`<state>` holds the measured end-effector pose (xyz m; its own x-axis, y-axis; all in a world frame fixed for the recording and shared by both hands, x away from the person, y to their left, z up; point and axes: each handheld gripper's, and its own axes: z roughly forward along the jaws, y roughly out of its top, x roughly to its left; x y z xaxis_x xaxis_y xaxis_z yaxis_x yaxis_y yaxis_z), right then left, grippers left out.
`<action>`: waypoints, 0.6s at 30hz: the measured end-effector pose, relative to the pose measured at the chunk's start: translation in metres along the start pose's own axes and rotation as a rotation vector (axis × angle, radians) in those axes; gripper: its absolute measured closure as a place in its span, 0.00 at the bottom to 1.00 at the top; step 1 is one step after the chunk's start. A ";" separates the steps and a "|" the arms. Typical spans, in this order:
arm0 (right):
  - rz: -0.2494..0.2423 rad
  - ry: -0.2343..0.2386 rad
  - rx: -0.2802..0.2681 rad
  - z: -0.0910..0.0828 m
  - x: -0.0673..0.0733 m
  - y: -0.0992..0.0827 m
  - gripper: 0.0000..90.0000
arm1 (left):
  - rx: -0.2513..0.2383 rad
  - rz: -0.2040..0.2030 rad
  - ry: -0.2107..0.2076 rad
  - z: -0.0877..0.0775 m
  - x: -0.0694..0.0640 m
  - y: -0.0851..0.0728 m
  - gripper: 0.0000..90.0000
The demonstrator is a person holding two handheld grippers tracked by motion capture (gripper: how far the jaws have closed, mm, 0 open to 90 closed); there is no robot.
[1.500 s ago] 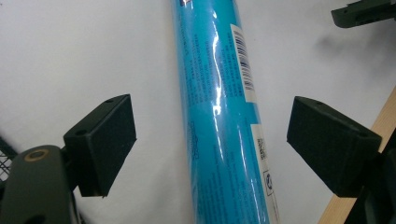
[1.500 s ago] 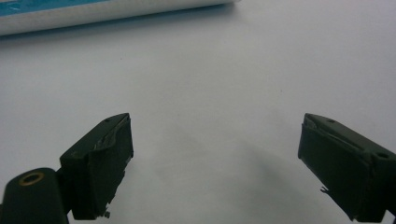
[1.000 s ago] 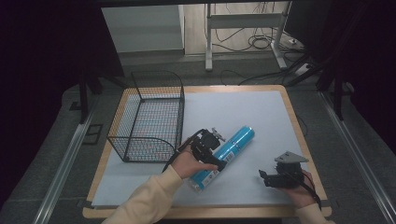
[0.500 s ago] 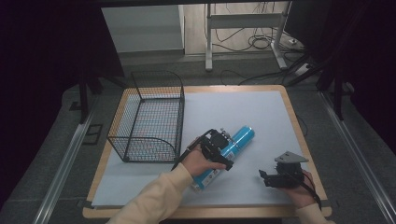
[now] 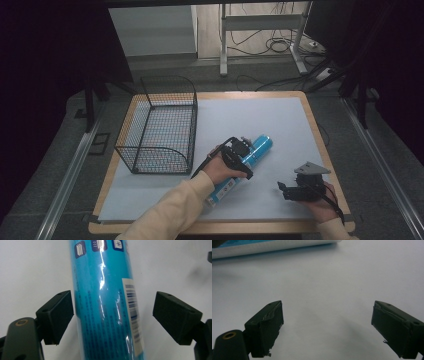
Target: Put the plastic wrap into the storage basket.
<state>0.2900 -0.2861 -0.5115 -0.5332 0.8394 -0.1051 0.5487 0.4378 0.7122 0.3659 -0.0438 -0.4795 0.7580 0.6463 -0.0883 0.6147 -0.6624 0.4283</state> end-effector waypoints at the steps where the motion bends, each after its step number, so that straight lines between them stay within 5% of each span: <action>1: 0.000 0.000 0.000 0.000 0.000 0.000 0.12 | 0.005 0.000 -0.001 0.001 0.001 0.001 0.19; 18: -0.001 -0.004 0.006 0.000 -0.001 0.000 0.12 | 0.094 -0.015 0.032 0.019 0.004 0.002 0.24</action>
<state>0.2905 -0.2866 -0.5116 -0.5313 0.8401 -0.1091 0.5518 0.4409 0.7079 0.3736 -0.0496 -0.4960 0.7422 0.6671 -0.0644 0.6446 -0.6842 0.3410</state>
